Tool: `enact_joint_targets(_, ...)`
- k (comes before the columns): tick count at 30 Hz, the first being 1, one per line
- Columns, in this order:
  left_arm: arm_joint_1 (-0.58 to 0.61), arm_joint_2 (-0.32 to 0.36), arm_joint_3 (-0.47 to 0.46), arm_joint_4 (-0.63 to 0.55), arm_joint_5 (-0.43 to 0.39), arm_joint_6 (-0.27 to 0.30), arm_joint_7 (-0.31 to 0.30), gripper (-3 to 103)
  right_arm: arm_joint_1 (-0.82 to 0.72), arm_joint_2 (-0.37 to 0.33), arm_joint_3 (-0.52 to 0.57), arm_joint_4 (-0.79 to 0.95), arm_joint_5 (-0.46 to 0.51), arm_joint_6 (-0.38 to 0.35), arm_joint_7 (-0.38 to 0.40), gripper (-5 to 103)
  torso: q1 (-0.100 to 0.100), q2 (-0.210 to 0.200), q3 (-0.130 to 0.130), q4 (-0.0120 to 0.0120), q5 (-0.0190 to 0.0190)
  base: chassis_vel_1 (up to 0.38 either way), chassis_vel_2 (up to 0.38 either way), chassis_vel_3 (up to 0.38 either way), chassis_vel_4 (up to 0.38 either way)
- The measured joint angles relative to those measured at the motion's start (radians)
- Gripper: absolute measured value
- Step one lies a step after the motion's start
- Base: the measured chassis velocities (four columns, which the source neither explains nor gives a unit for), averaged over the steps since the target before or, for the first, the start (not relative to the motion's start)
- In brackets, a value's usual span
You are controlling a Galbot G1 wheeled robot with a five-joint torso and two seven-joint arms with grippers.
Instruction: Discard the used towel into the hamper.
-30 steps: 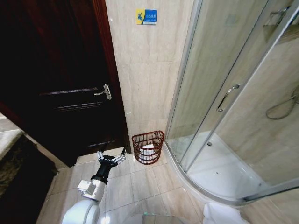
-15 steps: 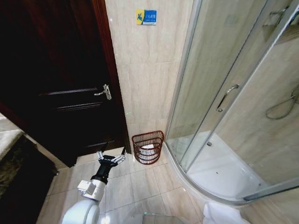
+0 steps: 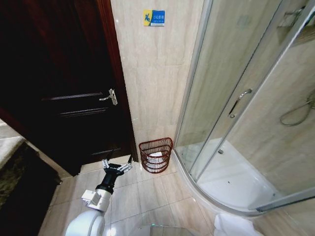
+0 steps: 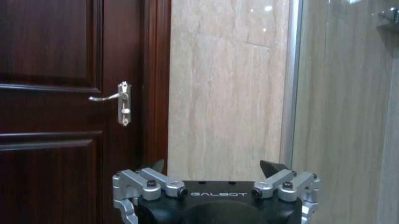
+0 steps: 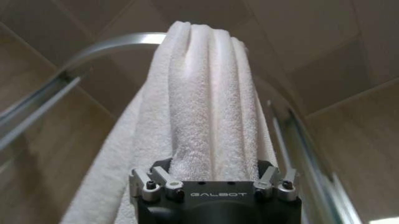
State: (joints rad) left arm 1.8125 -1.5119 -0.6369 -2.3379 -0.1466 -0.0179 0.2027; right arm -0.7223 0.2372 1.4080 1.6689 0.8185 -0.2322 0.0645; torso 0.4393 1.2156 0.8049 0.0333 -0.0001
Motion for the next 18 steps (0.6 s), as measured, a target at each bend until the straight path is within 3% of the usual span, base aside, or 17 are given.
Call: enact_joint_targets(18,0.0,0.0,0.0,0.0,0.0,0.0,0.0,100,0.004,0.014,-0.014,0.017,0.0,0.012,-0.016,36,0.0,0.0,0.0,-0.0002,0.0001,0.0,0.0,0.0,0.0)
